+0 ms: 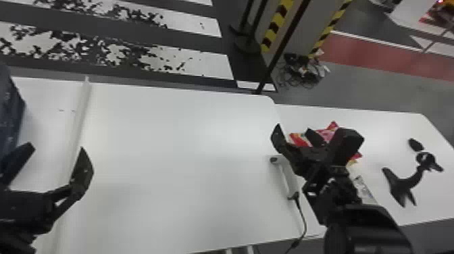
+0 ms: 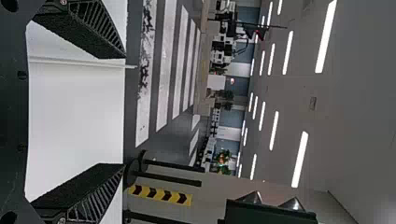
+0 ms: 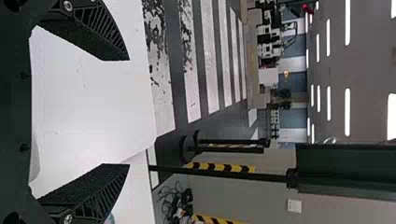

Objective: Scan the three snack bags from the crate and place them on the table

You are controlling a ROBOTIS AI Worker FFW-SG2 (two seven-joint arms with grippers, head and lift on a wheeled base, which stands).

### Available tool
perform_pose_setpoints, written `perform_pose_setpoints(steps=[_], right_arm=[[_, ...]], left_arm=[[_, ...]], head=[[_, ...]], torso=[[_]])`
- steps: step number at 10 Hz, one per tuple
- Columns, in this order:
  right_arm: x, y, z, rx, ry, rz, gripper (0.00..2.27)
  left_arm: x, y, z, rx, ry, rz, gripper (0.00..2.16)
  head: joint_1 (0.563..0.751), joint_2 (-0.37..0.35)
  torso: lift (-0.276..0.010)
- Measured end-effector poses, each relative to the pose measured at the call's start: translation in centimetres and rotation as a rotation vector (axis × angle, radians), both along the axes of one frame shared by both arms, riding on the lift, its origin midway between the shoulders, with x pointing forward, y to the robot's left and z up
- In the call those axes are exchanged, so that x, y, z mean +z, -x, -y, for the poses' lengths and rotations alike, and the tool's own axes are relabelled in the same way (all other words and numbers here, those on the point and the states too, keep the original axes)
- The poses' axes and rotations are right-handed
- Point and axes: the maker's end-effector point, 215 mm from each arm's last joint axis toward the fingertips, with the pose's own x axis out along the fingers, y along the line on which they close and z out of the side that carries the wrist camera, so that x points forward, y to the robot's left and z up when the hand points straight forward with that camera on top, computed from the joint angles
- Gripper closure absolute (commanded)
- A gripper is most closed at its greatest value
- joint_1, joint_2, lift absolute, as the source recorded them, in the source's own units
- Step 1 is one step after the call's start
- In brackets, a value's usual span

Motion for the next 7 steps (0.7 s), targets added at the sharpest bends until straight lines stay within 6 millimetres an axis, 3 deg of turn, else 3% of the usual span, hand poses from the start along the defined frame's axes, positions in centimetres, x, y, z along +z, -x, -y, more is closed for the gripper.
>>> perform_pose_setpoints(steps=[2,3,5,7], right_arm=[[0.2,0.4,-7.0,0.070,0.042,0.100,0.08],[0.2,1.0,-9.5,0.091,0.037,0.142,0.08],[0.0,2.5,-12.0,0.111,0.020,0.195,0.08],[-0.3,4.0,-12.5,0.100,0.007,0.218,0.08]], left_arm=[[-0.2,0.0,0.3,0.008,-0.004,-0.009,0.04],[-0.3,-0.1,0.4,0.007,-0.004,-0.013,0.04],[-0.5,-0.1,0.5,0.011,-0.003,-0.018,0.04],[-0.6,0.0,0.5,0.011,-0.004,-0.021,0.04]], head=[[0.695,-0.192],[0.695,-0.173],[0.695,-0.135],[0.695,-0.129]], torso=[[-0.062],[-0.062],[-0.062],[-0.062]])
